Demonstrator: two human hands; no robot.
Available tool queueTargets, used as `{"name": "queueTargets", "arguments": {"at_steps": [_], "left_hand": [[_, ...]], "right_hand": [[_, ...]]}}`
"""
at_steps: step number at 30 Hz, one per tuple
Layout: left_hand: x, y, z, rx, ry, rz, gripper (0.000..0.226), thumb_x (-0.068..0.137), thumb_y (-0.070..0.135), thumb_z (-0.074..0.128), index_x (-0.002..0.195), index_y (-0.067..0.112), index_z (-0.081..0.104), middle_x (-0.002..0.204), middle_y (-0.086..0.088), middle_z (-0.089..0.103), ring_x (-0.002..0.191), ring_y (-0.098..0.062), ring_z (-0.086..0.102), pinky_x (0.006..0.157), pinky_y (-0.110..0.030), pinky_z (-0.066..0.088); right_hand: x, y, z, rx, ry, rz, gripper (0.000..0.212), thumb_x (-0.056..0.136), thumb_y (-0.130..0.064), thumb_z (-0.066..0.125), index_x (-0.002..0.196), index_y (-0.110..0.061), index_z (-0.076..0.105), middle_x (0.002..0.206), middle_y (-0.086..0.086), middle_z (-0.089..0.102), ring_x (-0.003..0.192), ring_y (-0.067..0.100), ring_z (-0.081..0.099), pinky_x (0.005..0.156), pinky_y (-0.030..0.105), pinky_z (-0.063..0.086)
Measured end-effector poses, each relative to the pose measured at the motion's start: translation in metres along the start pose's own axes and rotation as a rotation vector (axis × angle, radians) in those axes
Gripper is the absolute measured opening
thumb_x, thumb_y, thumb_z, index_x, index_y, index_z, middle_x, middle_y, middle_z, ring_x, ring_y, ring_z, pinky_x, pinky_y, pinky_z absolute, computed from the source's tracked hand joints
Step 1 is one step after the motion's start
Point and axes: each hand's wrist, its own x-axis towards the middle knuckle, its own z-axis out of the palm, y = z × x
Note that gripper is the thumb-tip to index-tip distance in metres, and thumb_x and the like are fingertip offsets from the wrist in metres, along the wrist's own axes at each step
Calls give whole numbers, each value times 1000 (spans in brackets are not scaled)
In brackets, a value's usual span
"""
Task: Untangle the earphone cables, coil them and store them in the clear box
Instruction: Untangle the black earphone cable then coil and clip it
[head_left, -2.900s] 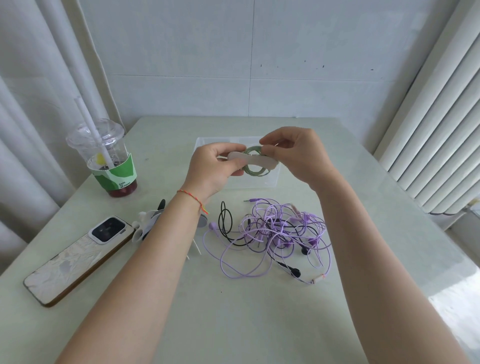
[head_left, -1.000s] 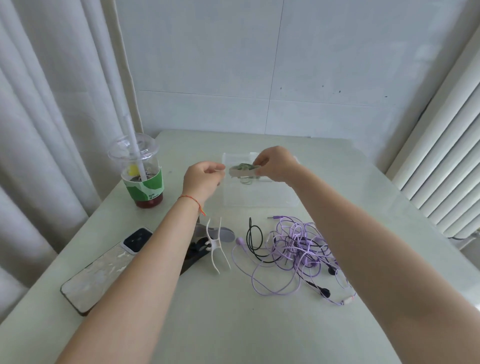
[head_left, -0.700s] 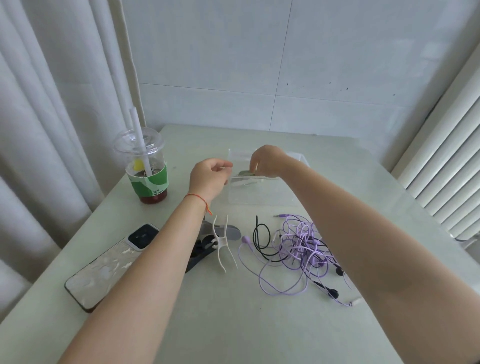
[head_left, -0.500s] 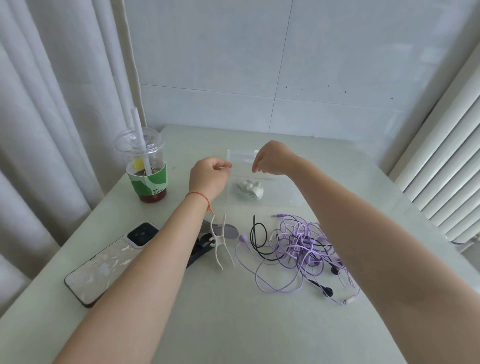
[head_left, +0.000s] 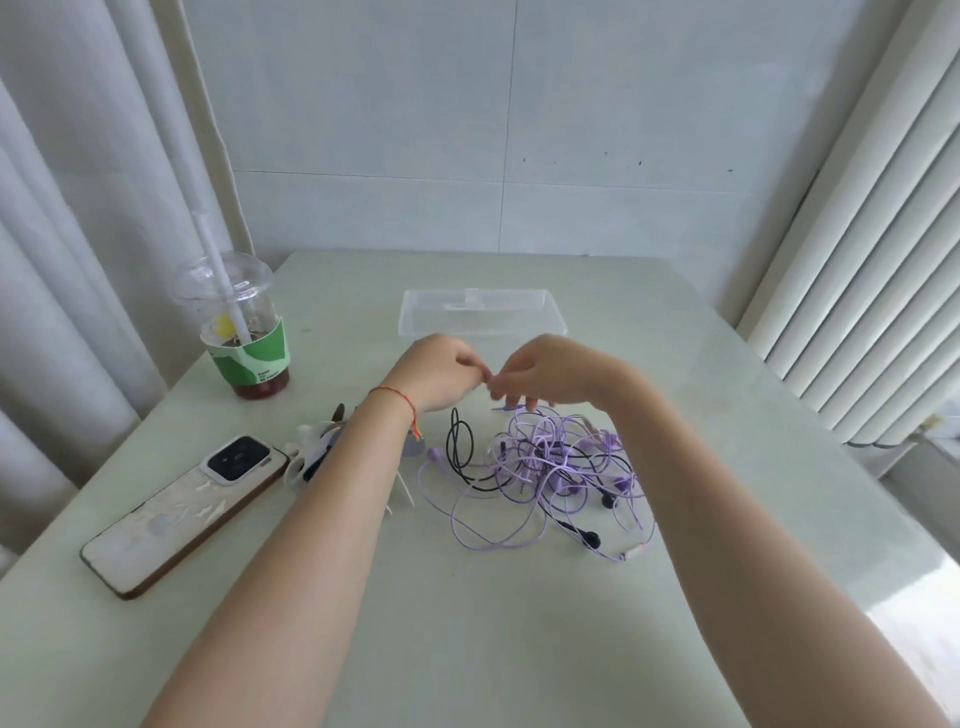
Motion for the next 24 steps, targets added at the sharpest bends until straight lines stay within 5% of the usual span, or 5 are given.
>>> {"name": "queueTargets", "arguments": {"at_steps": [5, 11, 16, 20, 24], "left_hand": [[3, 5, 10, -132, 65, -45, 29, 83, 9, 49, 78, 26, 71, 72, 6, 69, 66, -11, 65, 60, -22, 46], [2, 4, 9, -291, 42, -19, 30, 85, 5, 49, 78, 23, 72, 70, 6, 69, 60, -4, 64, 68, -27, 53], [-3, -2, 3, -419, -187, 4, 19, 95, 15, 50, 96, 11, 69, 73, -4, 67, 71, -17, 63, 73, -29, 46], [-1, -4, 4, -474, -118, 20, 17, 95, 20, 58, 83, 9, 65, 48, 7, 43, 48, -12, 48, 65, -28, 45], [-5, -4, -4, -416, -135, 32, 20, 88, 28, 68, 76, 11, 68, 47, 7, 44, 45, -12, 40, 55, -21, 43]], "right_hand": [[-3, -4, 18, -154, -53, -20, 57, 76, -66, 65, 82, -9, 71, 73, -2, 55, 67, 12, 50, 65, 26, 39], [5, -7, 25, -127, 33, -99, 19, 84, -24, 66, 94, -10, 75, 93, 7, 68, 81, 19, 58, 74, 30, 47], [5, 9, 7, 419, 301, -44, 11, 89, -11, 58, 82, -6, 64, 71, 10, 70, 64, 20, 65, 75, 41, 57], [-1, 9, -2, 895, 402, -65, 12, 94, -4, 53, 84, -5, 59, 63, 10, 60, 55, 20, 62, 67, 34, 57], [0, 9, -11, 1148, 501, -77, 9, 95, -9, 54, 88, -7, 60, 54, 1, 41, 45, 15, 48, 52, 30, 53]]}}
